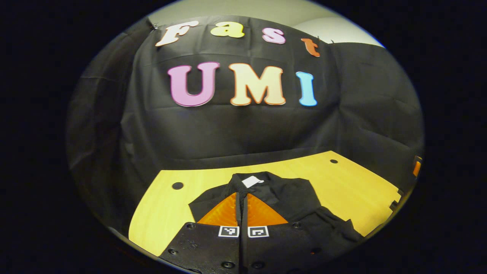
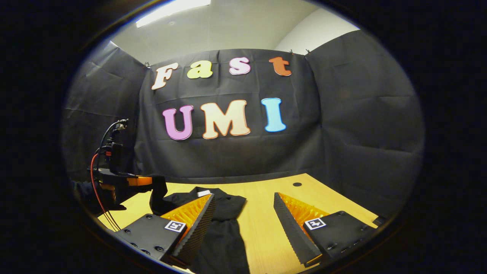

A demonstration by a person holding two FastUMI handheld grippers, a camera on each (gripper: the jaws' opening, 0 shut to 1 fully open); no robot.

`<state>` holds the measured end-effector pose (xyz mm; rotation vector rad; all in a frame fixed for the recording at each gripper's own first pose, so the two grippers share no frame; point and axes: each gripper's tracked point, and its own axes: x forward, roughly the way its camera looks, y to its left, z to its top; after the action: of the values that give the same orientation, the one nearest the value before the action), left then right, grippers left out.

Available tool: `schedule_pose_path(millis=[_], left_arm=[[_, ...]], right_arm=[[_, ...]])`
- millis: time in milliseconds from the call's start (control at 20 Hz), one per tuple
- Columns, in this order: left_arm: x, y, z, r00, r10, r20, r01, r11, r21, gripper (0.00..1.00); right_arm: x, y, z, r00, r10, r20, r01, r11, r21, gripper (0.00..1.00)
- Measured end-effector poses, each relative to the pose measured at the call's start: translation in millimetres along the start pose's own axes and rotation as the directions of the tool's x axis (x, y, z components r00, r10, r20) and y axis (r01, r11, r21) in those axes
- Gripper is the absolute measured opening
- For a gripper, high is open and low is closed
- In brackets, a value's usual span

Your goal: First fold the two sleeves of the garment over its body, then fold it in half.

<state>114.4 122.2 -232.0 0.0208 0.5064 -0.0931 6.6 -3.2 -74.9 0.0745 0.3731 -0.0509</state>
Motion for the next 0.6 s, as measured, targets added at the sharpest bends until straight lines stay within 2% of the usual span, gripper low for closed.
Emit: schedule_pose_path(millis=[100, 150, 200, 300, 500, 600], left_arm=[[16.7, -24.1, 0.3, 0.999, -0.037, -0.013, 0.037, 0.999, 0.014, 0.0], [24.5, -34.7, 0.3, 0.998, -0.055, -0.017, 0.055, 0.998, 0.02, 0.0], [32.7, -44.7, 0.0, 0.998, -0.066, -0.024, 0.066, 0.998, 0.023, 0.0], [48.5, -65.7, -1.2, 0.995, -0.093, -0.034, 0.094, 0.995, 0.032, 0.0], [71.1, -105.4, -13.5, 0.987, -0.138, -0.079, 0.143, 0.988, 0.06, 0.0], [79.1, -121.2, -23.8, 0.982, -0.145, -0.12, 0.154, 0.986, 0.068, 0.0]], right_arm=[[-12.3, -17.2, -4.8, 0.999, -0.036, -0.004, 0.036, 0.999, 0.015, 0.97], [-18.1, -25.6, -8.1, 0.999, -0.054, -0.004, 0.054, 0.998, 0.02, 0.94], [-20.9, -32.6, -8.7, 0.997, -0.071, -0.005, 0.071, 0.997, 0.023, 0.97], [-26.7, -43.1, -11.4, 0.995, -0.099, -0.006, 0.099, 0.995, 0.024, 0.97], [-34.6, -58.8, -20.7, 0.991, -0.13, -0.02, 0.13, 0.991, 0.023, 0.94], [-35.9, -63.6, -23.8, 0.991, -0.135, -0.026, 0.135, 0.991, 0.024, 0.97]])
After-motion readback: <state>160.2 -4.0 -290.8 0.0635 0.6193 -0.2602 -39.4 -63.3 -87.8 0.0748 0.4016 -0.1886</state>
